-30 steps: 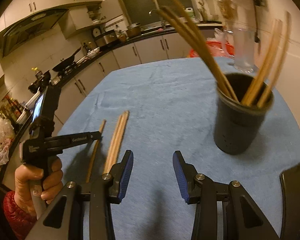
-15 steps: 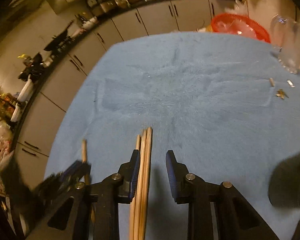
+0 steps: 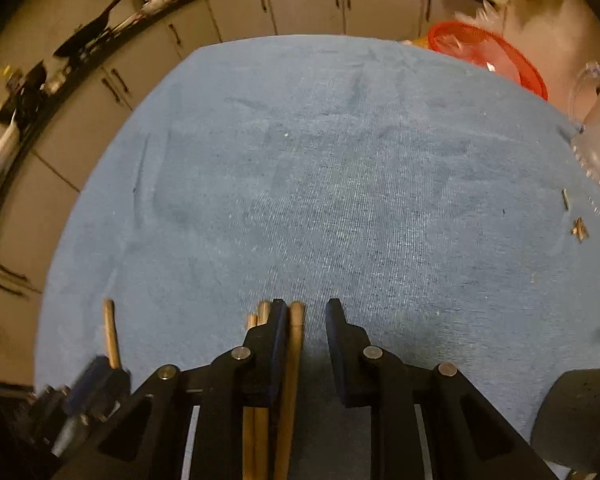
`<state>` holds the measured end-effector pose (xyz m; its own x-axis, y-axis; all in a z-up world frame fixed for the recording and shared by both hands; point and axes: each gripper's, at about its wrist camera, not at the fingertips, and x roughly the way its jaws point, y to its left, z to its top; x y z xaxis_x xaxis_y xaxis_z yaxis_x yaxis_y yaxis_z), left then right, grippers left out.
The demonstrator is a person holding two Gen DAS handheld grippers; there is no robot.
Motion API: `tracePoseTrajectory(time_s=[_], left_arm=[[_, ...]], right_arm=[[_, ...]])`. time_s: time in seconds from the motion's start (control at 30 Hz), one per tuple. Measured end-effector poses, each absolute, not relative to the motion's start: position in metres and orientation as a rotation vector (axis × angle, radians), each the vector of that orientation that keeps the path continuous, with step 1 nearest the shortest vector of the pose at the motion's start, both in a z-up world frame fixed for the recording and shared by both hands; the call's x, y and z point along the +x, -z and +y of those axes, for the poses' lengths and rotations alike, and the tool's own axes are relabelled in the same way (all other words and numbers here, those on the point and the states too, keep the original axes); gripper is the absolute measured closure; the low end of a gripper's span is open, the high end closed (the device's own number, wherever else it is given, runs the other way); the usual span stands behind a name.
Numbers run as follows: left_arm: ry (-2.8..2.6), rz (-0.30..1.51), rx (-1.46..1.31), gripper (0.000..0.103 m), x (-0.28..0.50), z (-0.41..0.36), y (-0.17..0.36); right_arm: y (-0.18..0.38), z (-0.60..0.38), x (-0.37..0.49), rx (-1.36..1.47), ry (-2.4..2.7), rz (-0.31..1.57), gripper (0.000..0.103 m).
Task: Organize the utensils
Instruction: 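Lift both held chopsticks and carry them toward the black cup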
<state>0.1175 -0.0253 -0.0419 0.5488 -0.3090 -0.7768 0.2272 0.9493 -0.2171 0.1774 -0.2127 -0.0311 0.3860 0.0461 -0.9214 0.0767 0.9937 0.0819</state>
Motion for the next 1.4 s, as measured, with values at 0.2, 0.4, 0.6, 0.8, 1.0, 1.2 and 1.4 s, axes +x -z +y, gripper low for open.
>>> tracePoseTrajectory(time_s=[0.2, 0.4, 0.6, 0.8, 1.0, 1.2, 1.4], left_arm=[[0.333, 1.020, -0.170, 0.074, 0.131, -0.028, 0.037], [0.243, 1.063, -0.070, 0.093, 0.151, -0.050, 0.035], [0.327, 0.978, -0.138, 0.096, 0.130, -0.036, 0.013], [0.350, 0.823, -0.180, 0.096, 0.092, -0.016, -0.045], [0.379, 0.701, -0.172, 0.096, 0.047, -0.011, -0.086], [0.398, 0.658, -0.138, 0.096, 0.025, -0.020, -0.099], [0.402, 0.610, -0.110, 0.096, 0.013, -0.026, -0.115]], right_arm=[[0.031, -0.207, 0.164, 0.027, 0.037, 1.171, 0.089], [0.031, -0.215, 0.165, 0.086, 0.006, 1.175, 0.095], [-0.007, -0.239, 0.127, 0.227, -0.064, 1.041, 0.096], [-0.072, -0.238, 0.057, 0.220, -0.131, 0.777, 0.096], [-0.119, -0.225, -0.011, 0.162, -0.146, 0.494, 0.096], [-0.128, -0.219, -0.043, 0.166, -0.123, 0.433, 0.096], [-0.131, -0.231, -0.060, 0.192, -0.110, 0.416, 0.096]])
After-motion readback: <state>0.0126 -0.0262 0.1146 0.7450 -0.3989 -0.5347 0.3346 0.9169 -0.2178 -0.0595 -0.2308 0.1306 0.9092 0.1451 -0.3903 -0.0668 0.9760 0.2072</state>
